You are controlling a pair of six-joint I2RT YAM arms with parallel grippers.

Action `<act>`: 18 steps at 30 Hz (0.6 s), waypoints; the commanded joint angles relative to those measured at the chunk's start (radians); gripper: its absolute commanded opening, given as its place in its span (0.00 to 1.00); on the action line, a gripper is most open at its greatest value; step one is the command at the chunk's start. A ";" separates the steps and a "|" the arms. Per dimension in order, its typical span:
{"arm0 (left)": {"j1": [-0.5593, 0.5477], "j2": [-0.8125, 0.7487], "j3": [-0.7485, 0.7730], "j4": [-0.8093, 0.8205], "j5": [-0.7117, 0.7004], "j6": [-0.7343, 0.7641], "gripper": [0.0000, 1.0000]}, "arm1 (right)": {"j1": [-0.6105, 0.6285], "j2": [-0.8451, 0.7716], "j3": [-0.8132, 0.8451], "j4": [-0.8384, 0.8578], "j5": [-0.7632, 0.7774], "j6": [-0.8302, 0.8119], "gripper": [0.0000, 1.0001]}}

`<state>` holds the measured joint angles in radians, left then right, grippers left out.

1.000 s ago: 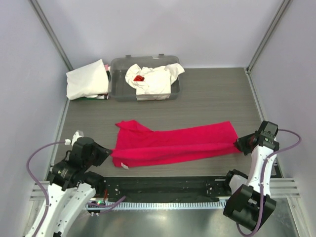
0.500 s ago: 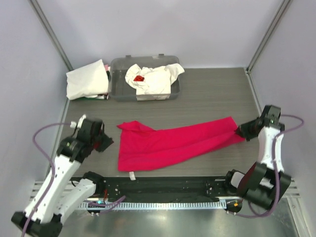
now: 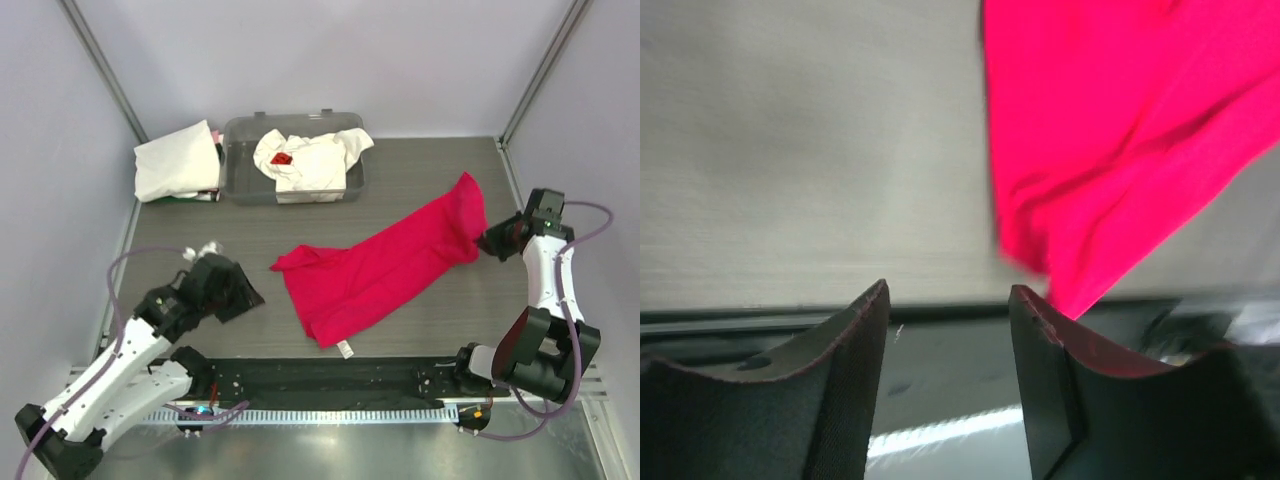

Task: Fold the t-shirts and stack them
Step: Fold the tshirt

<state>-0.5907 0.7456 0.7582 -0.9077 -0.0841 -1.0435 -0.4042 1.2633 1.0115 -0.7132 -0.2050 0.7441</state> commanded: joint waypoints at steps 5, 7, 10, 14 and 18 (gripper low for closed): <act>-0.411 0.018 -0.194 0.352 -0.087 -0.243 0.63 | 0.002 0.022 -0.163 0.127 0.026 -0.048 0.01; -0.461 0.150 -0.154 0.407 -0.112 -0.248 0.64 | 0.002 0.037 -0.166 0.132 0.035 -0.069 0.01; -0.561 0.333 -0.051 0.415 -0.169 -0.247 0.66 | 0.001 0.053 -0.159 0.133 0.041 -0.092 0.01; -0.590 0.491 0.021 0.449 -0.152 -0.263 0.64 | -0.011 0.074 -0.157 0.132 0.035 -0.106 0.01; -0.595 0.558 0.043 0.440 -0.138 -0.296 0.61 | -0.016 0.090 -0.152 0.135 0.024 -0.103 0.01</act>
<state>-1.1805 1.2873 0.7757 -0.4953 -0.1955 -1.2949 -0.4145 1.3457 0.8326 -0.6125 -0.1810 0.6594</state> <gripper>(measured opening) 0.616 0.041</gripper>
